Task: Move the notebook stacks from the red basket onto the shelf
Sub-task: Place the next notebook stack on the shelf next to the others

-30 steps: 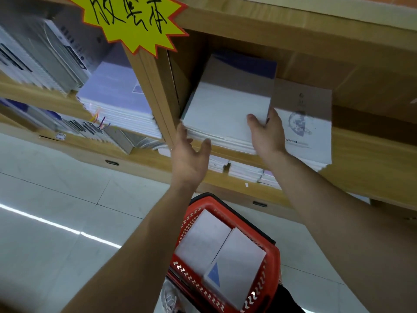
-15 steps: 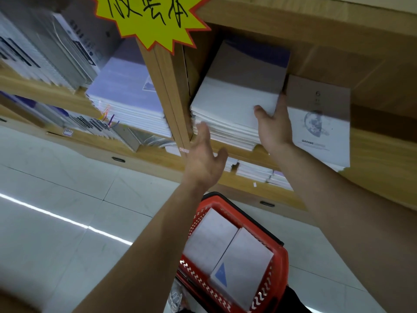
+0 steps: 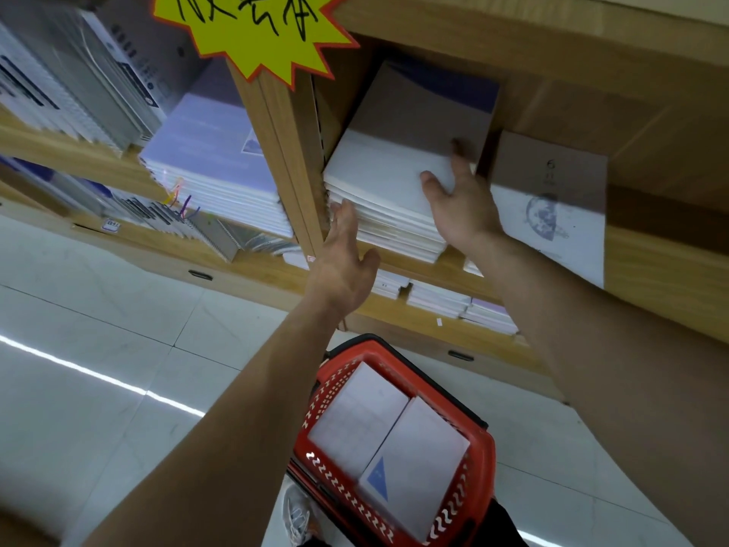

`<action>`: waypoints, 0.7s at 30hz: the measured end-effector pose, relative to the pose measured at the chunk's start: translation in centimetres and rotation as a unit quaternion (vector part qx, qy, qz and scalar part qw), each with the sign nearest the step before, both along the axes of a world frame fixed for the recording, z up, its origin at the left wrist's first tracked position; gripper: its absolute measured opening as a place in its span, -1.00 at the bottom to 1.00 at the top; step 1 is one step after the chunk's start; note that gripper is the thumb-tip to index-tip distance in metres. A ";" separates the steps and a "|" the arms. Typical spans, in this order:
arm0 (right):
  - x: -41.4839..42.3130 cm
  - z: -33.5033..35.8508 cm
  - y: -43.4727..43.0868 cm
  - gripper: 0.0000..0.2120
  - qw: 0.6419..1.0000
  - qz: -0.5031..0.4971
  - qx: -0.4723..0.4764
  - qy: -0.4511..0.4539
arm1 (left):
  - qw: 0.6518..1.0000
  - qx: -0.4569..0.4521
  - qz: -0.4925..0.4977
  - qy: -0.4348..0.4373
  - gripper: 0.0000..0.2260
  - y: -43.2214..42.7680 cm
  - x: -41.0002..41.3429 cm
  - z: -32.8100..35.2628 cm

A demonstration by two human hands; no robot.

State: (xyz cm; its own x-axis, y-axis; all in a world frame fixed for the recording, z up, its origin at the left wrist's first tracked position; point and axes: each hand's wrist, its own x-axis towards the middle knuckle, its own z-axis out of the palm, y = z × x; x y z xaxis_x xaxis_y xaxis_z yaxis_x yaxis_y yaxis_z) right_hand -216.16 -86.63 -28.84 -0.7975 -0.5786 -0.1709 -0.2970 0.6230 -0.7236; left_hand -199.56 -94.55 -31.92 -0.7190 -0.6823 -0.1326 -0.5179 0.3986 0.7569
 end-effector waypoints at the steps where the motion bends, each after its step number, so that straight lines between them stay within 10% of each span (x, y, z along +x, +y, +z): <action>1: 0.2 0.1 0.2 -0.35 1.000 0.007 0.016 0.014 | 1.000 0.001 0.001 0.001 -0.33 -0.1 0.2 0.1; 21: -0.1 -0.1 0.6 -0.29 0.999 0.030 0.023 0.033 | 0.995 -0.032 -0.055 -0.081 -0.35 -1.8 2.1 0.6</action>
